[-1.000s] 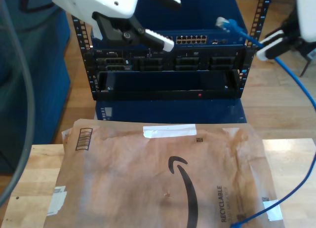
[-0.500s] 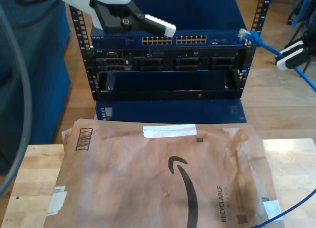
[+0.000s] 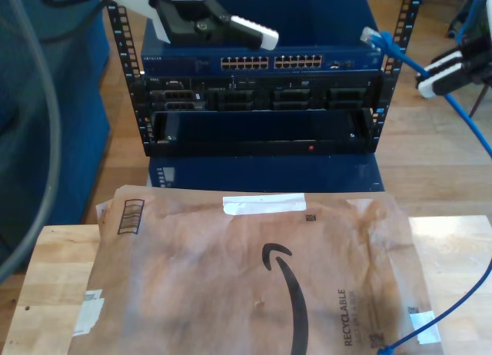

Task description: Grab the cable and plug it in

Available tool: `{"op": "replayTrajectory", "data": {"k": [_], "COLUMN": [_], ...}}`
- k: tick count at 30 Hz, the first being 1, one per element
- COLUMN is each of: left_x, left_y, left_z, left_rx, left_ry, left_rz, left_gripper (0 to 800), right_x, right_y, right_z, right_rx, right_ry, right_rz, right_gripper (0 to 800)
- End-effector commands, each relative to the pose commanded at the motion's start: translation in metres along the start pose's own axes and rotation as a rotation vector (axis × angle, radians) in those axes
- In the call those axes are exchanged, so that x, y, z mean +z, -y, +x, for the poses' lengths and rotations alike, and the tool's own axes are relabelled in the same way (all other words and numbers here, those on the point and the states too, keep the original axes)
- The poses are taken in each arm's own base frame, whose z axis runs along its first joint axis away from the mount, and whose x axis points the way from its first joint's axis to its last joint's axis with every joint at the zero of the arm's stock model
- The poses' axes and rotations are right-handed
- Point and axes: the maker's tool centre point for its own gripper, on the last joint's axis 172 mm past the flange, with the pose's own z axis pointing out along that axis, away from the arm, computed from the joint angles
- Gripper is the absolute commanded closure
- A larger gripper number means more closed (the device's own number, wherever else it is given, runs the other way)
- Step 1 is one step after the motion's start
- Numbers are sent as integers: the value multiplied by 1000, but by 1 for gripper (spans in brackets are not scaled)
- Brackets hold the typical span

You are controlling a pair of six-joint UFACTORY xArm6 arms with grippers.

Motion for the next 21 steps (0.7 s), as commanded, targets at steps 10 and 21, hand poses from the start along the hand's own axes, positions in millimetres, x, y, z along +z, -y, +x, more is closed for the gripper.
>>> {"op": "replayTrajectory", "data": {"k": [10,21], "left_x": [16,23], "left_y": [8,11], "left_z": [-7,-10], "left_rx": [13,19], "left_ry": [3,3], "left_rz": [39,54], "left_gripper": [7,7], "right_x": [1,4], "right_y": [4,24], "right_z": [-19,-15], "right_rx": [2,38], "right_ry": [73,68], "right_rz": [-1,40], "right_gripper": [798,798]}}
